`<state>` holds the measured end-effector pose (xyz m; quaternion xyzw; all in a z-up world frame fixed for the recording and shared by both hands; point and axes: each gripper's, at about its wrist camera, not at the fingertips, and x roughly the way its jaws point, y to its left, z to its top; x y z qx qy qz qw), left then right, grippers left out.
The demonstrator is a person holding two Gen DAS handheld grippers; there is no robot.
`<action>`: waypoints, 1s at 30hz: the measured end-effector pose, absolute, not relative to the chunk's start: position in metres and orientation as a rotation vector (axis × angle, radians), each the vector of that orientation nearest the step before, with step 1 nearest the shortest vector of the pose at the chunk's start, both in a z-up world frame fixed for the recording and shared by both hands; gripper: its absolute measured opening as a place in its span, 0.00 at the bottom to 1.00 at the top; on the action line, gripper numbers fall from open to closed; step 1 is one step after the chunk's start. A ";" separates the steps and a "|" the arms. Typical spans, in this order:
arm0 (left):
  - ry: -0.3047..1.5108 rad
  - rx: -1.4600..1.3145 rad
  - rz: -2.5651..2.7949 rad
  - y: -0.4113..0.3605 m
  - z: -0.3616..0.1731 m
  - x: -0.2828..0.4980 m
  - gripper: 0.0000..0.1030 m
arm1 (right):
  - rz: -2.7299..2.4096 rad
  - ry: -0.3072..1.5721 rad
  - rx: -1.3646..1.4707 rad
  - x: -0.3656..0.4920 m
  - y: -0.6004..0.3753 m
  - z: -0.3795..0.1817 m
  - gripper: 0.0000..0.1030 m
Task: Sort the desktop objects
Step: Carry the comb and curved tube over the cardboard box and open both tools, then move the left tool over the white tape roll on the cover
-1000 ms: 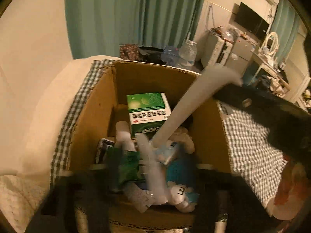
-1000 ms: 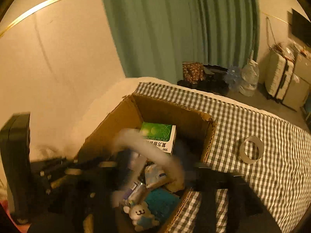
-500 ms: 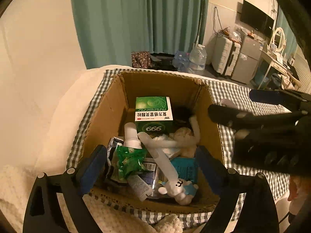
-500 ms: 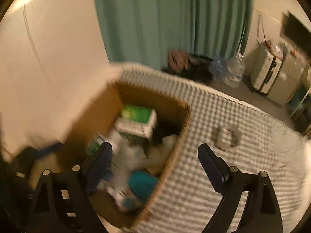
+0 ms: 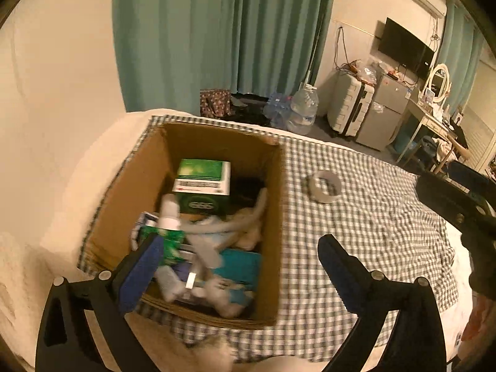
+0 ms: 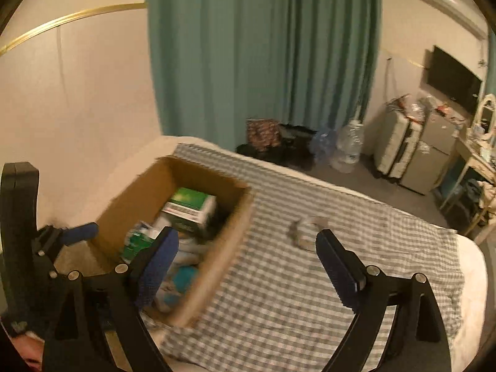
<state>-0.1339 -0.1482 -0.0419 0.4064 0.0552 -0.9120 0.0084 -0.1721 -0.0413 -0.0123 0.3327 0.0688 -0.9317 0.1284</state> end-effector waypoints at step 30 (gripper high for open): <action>0.023 1.296 -2.841 0.039 -0.190 -0.275 1.00 | -2.975 -0.243 0.976 -0.260 0.230 -0.145 0.95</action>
